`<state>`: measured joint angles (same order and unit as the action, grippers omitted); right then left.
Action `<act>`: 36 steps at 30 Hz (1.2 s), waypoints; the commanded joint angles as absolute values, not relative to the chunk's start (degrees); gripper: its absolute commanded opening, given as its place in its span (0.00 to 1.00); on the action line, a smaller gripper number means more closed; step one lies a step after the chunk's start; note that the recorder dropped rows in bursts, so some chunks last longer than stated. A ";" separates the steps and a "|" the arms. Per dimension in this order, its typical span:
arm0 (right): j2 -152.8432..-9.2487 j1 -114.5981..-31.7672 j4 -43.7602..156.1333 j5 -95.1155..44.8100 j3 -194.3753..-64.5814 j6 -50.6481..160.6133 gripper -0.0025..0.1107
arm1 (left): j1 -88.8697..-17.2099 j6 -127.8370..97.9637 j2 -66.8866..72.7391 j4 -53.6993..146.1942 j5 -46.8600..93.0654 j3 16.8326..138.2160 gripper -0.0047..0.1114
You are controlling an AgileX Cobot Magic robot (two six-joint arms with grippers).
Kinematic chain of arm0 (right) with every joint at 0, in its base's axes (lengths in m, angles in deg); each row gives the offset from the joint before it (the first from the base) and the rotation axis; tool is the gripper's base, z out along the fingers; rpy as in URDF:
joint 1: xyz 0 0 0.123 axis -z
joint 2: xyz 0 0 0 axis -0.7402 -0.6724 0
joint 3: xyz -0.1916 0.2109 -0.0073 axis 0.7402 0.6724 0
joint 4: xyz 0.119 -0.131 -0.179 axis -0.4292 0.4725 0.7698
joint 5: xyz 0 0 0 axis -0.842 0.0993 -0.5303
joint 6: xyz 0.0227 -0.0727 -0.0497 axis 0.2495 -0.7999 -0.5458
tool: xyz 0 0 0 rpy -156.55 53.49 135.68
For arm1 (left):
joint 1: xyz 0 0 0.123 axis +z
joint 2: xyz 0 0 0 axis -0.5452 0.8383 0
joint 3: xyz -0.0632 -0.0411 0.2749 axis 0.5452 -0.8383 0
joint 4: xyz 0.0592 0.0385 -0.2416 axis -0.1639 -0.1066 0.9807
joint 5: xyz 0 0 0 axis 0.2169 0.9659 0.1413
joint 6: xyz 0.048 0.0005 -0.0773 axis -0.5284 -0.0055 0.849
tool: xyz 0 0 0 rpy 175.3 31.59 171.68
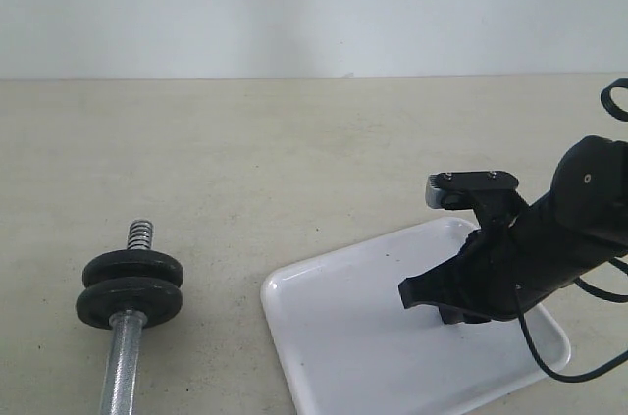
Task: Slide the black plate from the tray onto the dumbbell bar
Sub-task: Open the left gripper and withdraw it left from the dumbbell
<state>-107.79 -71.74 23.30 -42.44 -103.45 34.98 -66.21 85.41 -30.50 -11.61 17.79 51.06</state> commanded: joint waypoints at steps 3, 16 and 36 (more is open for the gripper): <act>-107.20 -71.72 23.44 -42.13 -103.26 34.52 0.05 | -66.25 84.98 -36.51 -18.05 21.41 52.25 0.67; -107.20 -71.72 23.44 -42.35 -103.26 34.58 0.05 | -66.25 83.26 -37.59 -18.28 23.10 52.25 0.67; -107.20 -71.72 23.44 -42.25 -103.26 34.58 0.05 | -66.25 82.37 -37.59 -18.28 23.10 52.25 0.67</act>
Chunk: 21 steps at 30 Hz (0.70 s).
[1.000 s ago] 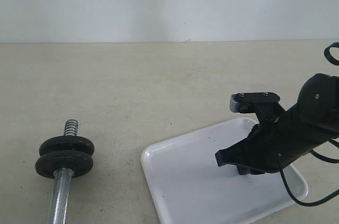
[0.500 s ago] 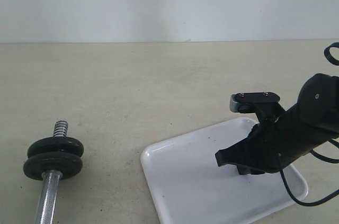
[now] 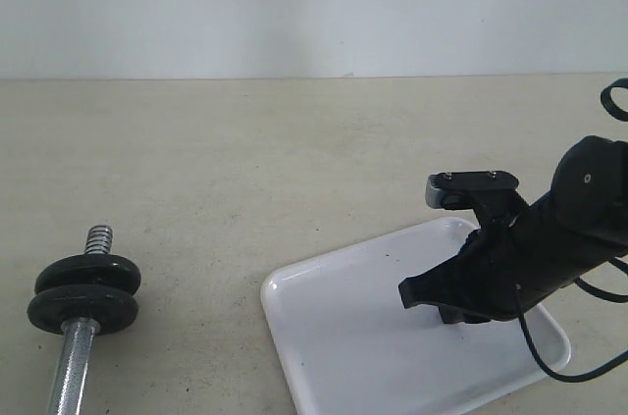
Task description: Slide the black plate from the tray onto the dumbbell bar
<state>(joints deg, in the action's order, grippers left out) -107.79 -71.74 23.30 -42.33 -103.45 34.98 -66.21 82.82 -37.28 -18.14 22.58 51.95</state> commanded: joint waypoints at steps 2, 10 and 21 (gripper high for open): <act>-107.20 -71.72 23.44 -42.25 -103.26 34.58 0.05 | -66.25 82.18 -37.59 -18.28 23.10 52.25 0.67; -107.20 -71.72 23.44 -42.48 -103.26 34.58 0.05 | -66.25 82.02 -37.73 -18.28 19.60 52.25 0.67; -107.20 -71.72 23.44 -42.81 -103.26 34.58 0.05 | -66.25 82.41 -48.92 -21.27 13.72 54.68 0.67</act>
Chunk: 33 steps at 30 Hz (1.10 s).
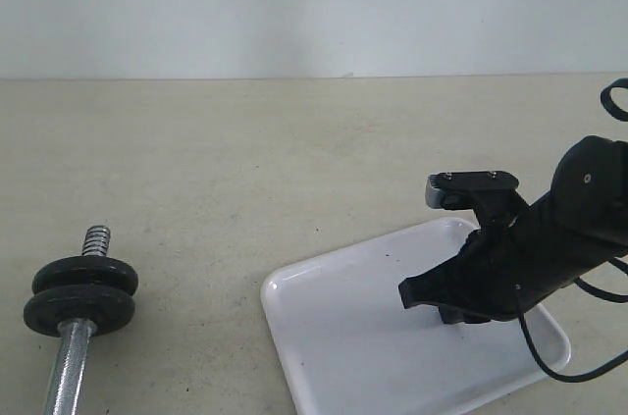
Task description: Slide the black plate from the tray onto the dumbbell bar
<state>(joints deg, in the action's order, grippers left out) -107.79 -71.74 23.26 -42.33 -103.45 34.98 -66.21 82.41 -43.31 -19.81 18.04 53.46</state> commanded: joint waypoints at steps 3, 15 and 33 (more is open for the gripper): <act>-107.20 -71.72 23.44 -42.95 -103.26 34.58 0.05 | -66.25 85.11 -55.55 -21.27 6.86 54.68 0.67; -112.40 -72.41 20.27 -42.33 -100.24 34.08 0.05 | -65.64 112.47 -66.89 -39.94 -32.73 55.38 0.18; -109.52 -72.41 20.27 -41.82 -104.27 32.23 0.05 | -65.64 112.47 -66.89 -53.70 -33.47 41.39 0.08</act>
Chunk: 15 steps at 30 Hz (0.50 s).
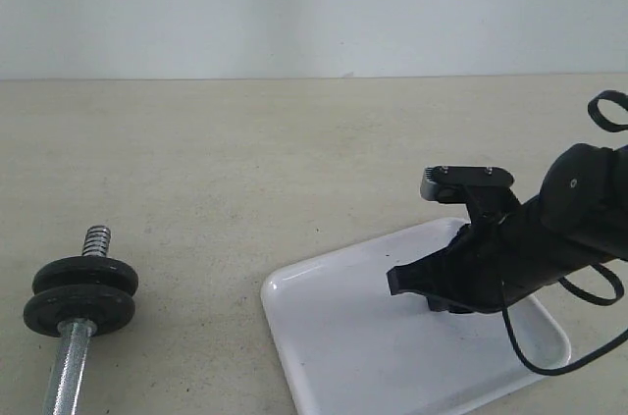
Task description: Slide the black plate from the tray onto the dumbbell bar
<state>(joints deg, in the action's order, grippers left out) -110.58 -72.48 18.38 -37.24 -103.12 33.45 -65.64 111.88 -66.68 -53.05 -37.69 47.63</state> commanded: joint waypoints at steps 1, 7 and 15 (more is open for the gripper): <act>-107.93 -72.41 20.27 -43.03 -105.40 32.09 0.05 | -65.64 112.47 -66.89 -53.70 -31.98 39.28 0.08; -97.51 -72.41 20.27 -51.01 -113.16 30.93 0.05 | -65.64 112.47 -66.89 -53.70 -19.27 28.56 0.08; -79.00 -72.41 20.01 -62.09 -122.75 27.89 0.05 | -65.64 112.47 -66.89 -53.70 -1.74 22.83 0.08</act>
<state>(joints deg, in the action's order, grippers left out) -85.28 -72.48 19.87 -58.16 -120.22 29.18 -65.64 111.88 -66.49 -54.18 -8.21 23.70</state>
